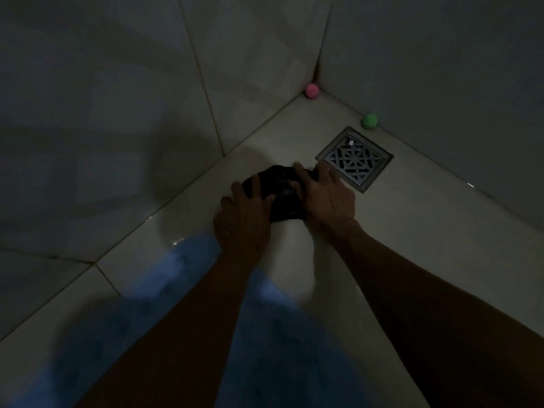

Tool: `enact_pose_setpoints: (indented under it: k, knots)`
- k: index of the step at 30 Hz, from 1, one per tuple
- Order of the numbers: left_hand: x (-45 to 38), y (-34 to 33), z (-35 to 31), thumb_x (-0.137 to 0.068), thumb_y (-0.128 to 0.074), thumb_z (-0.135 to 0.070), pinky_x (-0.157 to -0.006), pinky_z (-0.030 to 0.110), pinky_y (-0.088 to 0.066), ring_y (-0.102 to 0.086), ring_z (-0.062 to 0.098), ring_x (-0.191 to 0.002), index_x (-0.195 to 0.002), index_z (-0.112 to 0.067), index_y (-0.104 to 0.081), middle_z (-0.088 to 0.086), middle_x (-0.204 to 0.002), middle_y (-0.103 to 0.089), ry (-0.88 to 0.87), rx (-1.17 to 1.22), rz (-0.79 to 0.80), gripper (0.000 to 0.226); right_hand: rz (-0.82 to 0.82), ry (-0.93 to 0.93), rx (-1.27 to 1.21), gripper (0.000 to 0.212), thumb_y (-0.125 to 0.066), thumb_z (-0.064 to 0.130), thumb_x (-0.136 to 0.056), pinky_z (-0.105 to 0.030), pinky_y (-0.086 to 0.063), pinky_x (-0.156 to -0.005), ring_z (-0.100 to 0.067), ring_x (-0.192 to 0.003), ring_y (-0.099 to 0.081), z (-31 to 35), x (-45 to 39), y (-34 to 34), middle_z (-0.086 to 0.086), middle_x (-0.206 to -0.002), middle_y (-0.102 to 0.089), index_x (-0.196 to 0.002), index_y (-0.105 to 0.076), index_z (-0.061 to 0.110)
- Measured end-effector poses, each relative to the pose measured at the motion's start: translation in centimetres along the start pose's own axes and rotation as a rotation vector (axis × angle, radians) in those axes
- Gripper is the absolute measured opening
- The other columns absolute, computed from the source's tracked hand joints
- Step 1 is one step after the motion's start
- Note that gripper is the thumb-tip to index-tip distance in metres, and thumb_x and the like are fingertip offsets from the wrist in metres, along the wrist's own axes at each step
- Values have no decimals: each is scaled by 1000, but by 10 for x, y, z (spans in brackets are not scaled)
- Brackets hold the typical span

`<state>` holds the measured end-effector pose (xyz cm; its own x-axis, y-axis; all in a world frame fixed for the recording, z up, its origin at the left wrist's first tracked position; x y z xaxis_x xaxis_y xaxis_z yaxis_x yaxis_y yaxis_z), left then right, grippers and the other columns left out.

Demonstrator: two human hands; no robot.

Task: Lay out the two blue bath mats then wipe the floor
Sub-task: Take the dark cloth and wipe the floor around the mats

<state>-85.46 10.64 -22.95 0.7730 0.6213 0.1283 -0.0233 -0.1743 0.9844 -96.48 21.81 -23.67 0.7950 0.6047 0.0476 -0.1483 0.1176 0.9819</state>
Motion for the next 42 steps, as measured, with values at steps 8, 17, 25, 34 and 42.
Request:
enact_pose_setpoints:
  k: [8, 17, 25, 34, 42]
  knots:
    - [52, -4, -23, -106, -24, -53, -84, 39, -43, -50, 35, -118, -159, -22, -14, 17, -152, -31, -55, 53, 121, 62, 30, -147, -35, 52, -33, 47, -107, -36, -38, -67, -34, -120, -45, -16, 70, 2, -15, -136, -44, -156, -29, 29]
    - [104, -5, -29, -105, -27, -53, -66, 34, -37, -59, 32, -102, -158, -22, -23, 16, -137, -47, -78, 38, 124, 62, 5, -283, -175, 52, -39, 42, -107, -36, -47, -70, -32, -116, -49, -13, 136, 4, -14, -131, -50, -155, -33, 25]
    - [121, 14, -24, -105, -29, -52, -86, 41, -47, -58, 33, -114, -147, -14, -37, 14, -135, -52, -57, 190, 126, 57, -64, -377, -404, 33, -41, 32, -107, -41, -45, -83, -31, -113, -47, 1, 155, 10, -14, -122, -52, -126, -55, 8]
    - [106, 74, 1, -105, -39, -47, -76, 39, -46, -58, 33, -103, -120, -18, -53, 11, -118, -54, 76, 594, -85, 36, -223, -378, -859, 22, -38, 38, -107, -31, -44, -69, -25, -88, -62, 42, 141, 55, -1, -96, -60, -110, -46, 17]
    - [83, 112, 25, -100, -39, -59, -84, 39, -46, -61, 32, -108, -133, -37, -58, 8, -121, -60, 112, 655, -231, 44, -339, -344, -795, 47, -33, 56, -103, -35, -48, -95, -20, -115, -63, 84, 114, 81, 1, -127, -67, -138, -49, 30]
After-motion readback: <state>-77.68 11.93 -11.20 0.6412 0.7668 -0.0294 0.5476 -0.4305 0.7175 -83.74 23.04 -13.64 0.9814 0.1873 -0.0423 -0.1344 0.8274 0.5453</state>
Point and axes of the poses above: each hand's wrist, its own x-axis away from the middle knuckle, its own y-axis out of the back of the hand, z = x × y, the point moved 1 cm from there along -x, towards the middle knuckle
